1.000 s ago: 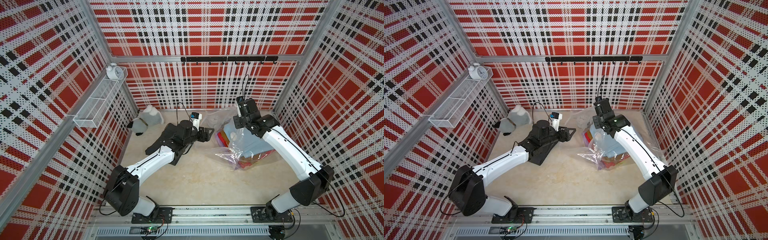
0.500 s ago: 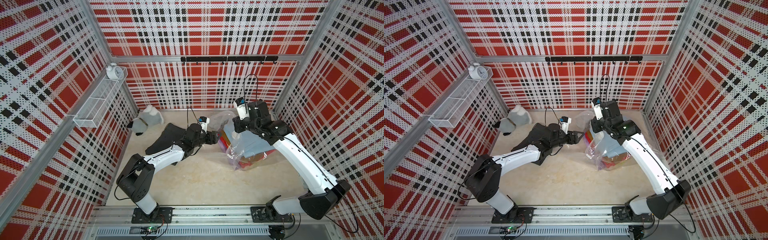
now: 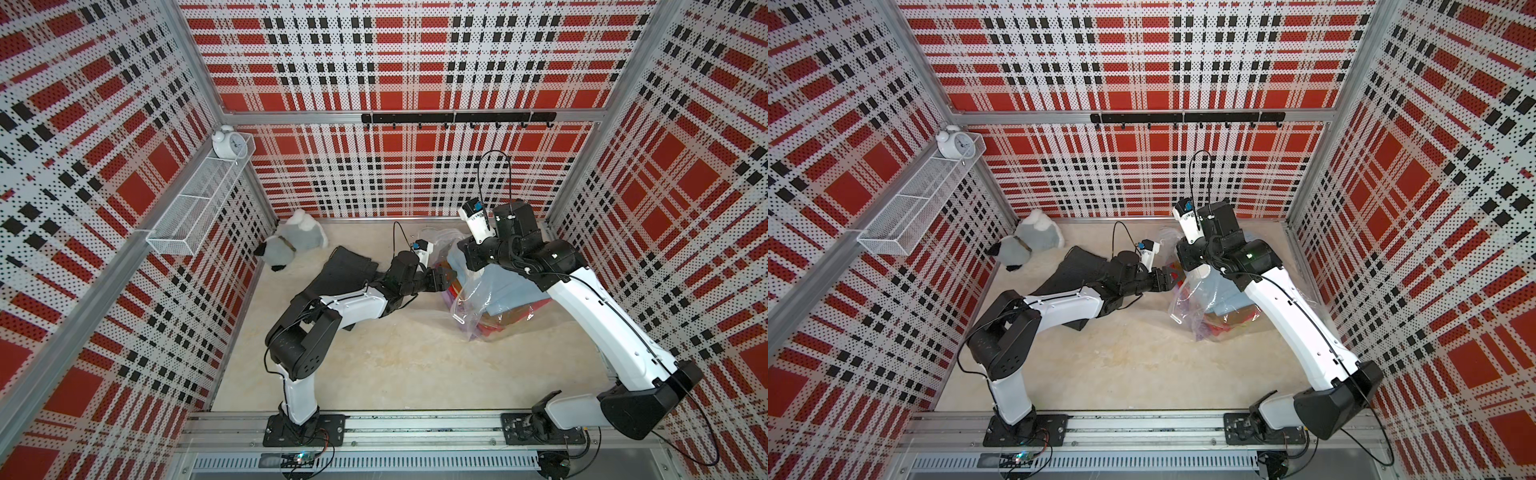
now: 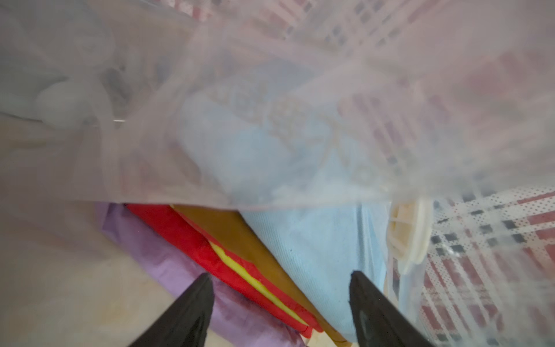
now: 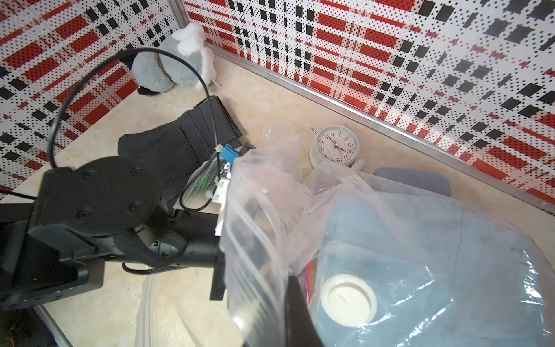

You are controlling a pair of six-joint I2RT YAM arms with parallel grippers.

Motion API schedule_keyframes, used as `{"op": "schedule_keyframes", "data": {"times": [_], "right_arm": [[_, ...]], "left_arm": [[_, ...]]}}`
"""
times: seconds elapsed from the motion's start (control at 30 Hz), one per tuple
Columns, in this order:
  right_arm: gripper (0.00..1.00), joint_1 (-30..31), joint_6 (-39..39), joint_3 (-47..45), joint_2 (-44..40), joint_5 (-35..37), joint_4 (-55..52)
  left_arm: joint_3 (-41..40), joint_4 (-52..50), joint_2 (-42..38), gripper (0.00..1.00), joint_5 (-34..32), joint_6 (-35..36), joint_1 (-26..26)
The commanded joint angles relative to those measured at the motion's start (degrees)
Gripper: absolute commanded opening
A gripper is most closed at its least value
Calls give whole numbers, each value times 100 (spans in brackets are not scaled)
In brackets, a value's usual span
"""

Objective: Take the trousers out of the vacuum bag
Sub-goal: Take out the trousers from the vacuum bag.

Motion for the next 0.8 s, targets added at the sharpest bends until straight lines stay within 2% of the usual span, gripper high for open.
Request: {"op": "schedule_keyframes", "data": {"times": [0.0,0.33,0.77], "right_arm": [[0,55,-142,113,-317,-81,187],[0,61,-268,57,-426,223,134],[0,56,-261,-149,-497,365,262]], "left_arm": [[226,299,313,73,227,-283,-84],[554,443,886,71,476,-485,-178],[800,727,1170,66,792,-716,-236]]}}
